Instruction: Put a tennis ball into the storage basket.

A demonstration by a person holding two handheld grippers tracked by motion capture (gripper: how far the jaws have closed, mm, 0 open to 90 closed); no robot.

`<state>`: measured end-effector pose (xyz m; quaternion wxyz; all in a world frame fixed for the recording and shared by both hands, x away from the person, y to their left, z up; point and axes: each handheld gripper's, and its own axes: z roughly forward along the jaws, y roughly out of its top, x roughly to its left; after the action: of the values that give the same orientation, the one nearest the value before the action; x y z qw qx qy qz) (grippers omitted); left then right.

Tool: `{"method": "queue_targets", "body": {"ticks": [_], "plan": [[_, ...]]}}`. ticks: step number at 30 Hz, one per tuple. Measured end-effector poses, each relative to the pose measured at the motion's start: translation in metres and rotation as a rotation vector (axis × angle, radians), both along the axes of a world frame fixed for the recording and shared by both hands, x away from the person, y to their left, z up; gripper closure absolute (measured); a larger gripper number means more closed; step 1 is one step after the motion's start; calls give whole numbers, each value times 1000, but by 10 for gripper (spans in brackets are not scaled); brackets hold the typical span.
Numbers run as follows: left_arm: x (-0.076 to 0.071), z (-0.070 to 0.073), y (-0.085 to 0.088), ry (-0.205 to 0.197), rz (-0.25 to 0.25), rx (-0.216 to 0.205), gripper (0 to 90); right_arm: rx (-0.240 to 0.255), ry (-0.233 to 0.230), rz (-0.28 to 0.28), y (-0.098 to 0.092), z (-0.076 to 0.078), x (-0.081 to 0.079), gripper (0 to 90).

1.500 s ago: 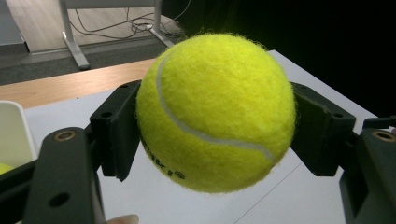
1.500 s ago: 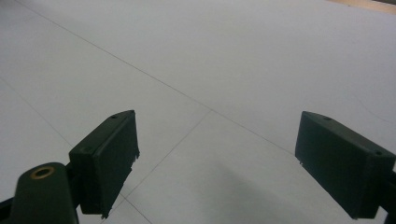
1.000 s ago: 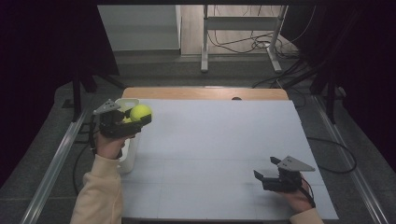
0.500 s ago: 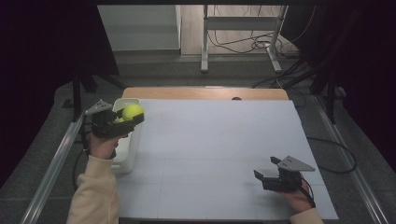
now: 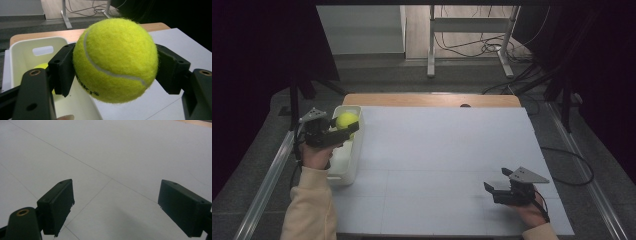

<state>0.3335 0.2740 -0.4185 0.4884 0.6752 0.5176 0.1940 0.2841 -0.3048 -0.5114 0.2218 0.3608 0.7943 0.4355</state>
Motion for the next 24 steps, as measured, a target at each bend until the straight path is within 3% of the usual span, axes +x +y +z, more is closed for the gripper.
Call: {"method": "queue_targets", "body": {"ticks": [24], "plan": [[3, -10, 28, 39, 109, 21, 268, -4, -2, -3, 0, 0, 0, 142]]}}
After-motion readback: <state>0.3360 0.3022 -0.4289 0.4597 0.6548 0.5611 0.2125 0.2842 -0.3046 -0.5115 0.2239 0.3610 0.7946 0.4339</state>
